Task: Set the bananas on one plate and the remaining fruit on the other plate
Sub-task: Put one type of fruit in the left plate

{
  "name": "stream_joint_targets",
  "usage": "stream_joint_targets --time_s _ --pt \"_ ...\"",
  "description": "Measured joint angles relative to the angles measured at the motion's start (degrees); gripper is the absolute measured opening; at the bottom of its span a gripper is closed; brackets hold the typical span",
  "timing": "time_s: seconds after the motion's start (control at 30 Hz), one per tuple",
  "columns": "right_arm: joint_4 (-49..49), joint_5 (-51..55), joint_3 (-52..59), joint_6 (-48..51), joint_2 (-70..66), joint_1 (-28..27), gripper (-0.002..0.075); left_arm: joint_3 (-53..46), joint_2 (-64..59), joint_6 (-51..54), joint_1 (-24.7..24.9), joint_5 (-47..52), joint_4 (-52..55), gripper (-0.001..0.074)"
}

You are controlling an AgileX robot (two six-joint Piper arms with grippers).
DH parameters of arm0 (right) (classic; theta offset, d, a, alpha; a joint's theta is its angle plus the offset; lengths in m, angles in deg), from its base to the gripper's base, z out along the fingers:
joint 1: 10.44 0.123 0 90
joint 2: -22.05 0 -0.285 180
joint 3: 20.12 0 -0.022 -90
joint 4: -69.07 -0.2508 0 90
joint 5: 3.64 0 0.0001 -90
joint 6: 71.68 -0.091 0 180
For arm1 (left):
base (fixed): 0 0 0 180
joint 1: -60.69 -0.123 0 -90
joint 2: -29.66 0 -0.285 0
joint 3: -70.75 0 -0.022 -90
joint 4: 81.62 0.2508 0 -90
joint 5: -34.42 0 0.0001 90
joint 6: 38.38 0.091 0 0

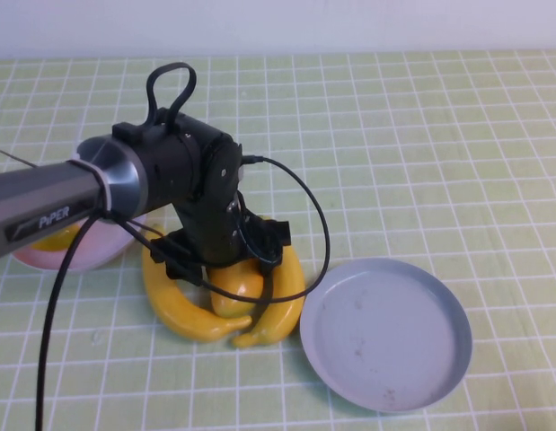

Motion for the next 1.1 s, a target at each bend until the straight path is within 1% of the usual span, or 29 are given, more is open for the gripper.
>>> stream_joint_targets --time_s 0.2,0.27,0.33,0.63,0.8,0.9,0.97,1.1 --pt "0.0 0.0 0.0 0.0 0.0 0.0 -0.0017 0.0 -1.28 1.4 -0.2 -0.8 -0.26 0.066" --pt "0.0 0.0 0.0 0.0 0.0 0.0 -0.0017 0.0 -1.26 1.63 -0.2 -1.35 -0.36 0.0618" --pt "0.0 0.0 0.0 0.0 0.0 0.0 -0.0017 0.0 -1.26 2.09 -0.2 -1.77 -0.36 0.055" --pt "0.0 0.0 0.0 0.0 0.0 0.0 -0.0017 0.0 -1.26 6.13 -0.2 -2.46 0.4 0.0548" --pt "0.0 0.0 0.0 0.0 0.0 0.0 -0.0017 2.36 0.98 7.93 -0.35 3.28 2.27 0.0548" --pt "0.0 0.0 0.0 0.0 0.0 0.0 -0.0017 5.61 3.95 8.3 -1.81 6.01 4.25 0.0548" --pt "0.0 0.0 0.0 0.0 0.0 0.0 -0.0017 7.84 5.55 8.3 -4.28 8.02 4.79 0.0548" --pt "0.0 0.0 0.0 0.0 0.0 0.0 -0.0017 9.3 6.09 7.68 -11.18 9.31 5.44 0.0548"
